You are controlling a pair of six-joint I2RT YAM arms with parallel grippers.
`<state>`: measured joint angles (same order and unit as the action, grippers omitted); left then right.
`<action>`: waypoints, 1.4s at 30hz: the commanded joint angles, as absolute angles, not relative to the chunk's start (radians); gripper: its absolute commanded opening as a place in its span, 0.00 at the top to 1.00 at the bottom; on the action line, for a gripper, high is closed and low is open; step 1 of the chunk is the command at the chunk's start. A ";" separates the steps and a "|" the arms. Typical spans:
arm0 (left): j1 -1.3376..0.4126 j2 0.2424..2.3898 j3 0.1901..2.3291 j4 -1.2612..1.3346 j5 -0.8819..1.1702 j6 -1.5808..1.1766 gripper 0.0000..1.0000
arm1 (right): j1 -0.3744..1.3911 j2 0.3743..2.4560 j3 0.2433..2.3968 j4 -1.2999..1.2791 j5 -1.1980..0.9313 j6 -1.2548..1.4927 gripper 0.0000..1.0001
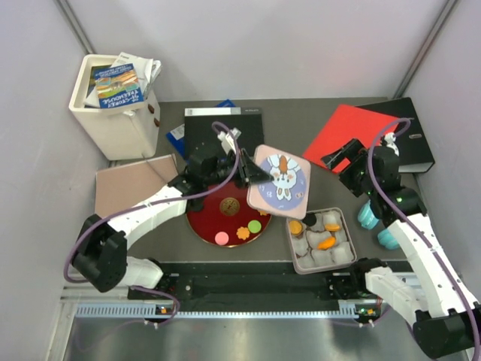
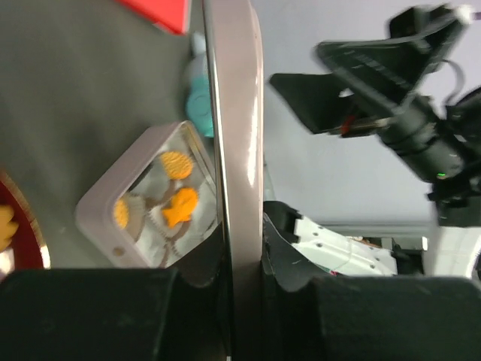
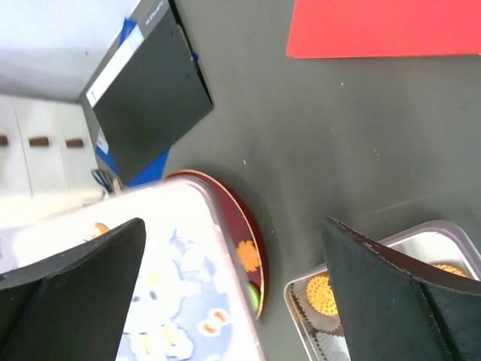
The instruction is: Pack the cookies
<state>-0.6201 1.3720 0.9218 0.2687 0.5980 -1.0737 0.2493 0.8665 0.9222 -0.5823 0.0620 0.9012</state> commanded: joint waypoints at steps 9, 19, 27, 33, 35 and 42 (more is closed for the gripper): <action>-0.725 1.256 0.753 0.292 0.462 -1.114 0.90 | 0.176 0.804 0.779 -0.672 0.135 0.960 0.01; -0.814 1.273 0.637 0.379 0.396 -1.167 0.92 | 0.176 0.687 0.667 -0.739 0.181 0.928 0.01; -0.861 1.290 0.615 0.365 0.354 -1.157 0.93 | 0.179 0.677 0.632 -0.788 0.238 0.897 0.01; -0.870 1.351 0.623 0.371 0.365 -1.137 0.92 | 0.179 0.660 0.615 -0.801 0.235 0.897 0.01; -0.871 1.370 0.623 0.383 0.368 -1.137 0.91 | 0.179 0.658 0.614 -0.801 0.233 0.897 0.01; -0.874 1.463 0.644 0.376 0.387 -1.140 0.80 | 0.179 0.660 0.615 -0.811 0.253 0.876 0.01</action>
